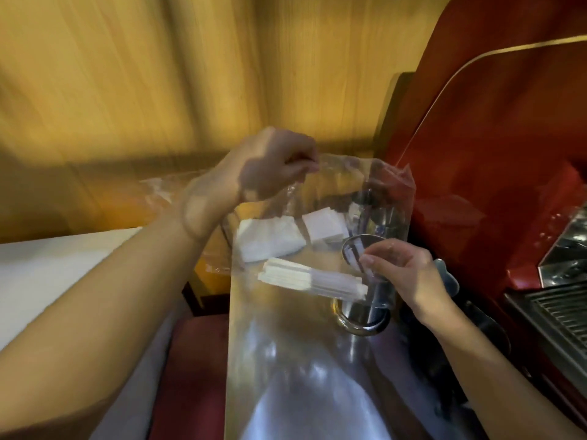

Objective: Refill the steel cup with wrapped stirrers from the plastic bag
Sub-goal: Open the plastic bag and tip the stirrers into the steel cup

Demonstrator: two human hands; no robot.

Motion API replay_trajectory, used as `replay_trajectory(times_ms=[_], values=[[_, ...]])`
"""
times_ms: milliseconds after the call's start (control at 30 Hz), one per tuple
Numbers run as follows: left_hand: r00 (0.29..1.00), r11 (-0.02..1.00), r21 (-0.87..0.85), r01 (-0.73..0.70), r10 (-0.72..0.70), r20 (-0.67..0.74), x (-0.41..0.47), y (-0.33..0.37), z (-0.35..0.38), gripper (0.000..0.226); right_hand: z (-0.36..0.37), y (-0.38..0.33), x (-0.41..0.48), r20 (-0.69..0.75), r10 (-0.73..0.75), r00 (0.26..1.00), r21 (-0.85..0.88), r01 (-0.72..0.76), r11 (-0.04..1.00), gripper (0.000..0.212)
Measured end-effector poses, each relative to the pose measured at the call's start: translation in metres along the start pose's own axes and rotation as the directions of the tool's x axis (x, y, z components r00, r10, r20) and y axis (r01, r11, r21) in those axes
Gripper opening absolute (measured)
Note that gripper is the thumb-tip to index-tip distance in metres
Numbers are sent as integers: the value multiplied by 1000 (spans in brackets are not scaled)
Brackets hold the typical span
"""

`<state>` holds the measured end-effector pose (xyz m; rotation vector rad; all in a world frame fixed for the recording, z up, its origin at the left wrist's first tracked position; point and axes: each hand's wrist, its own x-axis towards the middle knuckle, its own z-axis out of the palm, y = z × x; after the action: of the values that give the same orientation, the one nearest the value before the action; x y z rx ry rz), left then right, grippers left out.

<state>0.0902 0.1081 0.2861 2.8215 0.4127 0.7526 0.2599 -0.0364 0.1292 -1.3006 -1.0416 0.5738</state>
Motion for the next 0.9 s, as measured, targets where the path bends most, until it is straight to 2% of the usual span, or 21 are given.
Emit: replay_trajectory(times_ms=[233,433,567,767,900], values=[[1000,999,25,-21,21,-11,39,29,-42,10,-11,-3,-17,-148,-45,988,-14,43,999,21],[997,998,31,-56,58,-58,56,48,-47,14,-25,-14,-32,-323,-110,940,-39,103,994,21],[995,996,-51,-78,74,-71,64,58,-48,13,-39,-20,-47,-428,-95,899,-1,105,994,15],[992,977,-180,-115,102,-80,77,77,-46,11,-56,-31,-75,-567,-175,805,-31,191,981,24],[986,963,-222,-154,135,-100,88,91,-40,11,-74,-45,-88,-631,-166,758,-24,195,980,26]])
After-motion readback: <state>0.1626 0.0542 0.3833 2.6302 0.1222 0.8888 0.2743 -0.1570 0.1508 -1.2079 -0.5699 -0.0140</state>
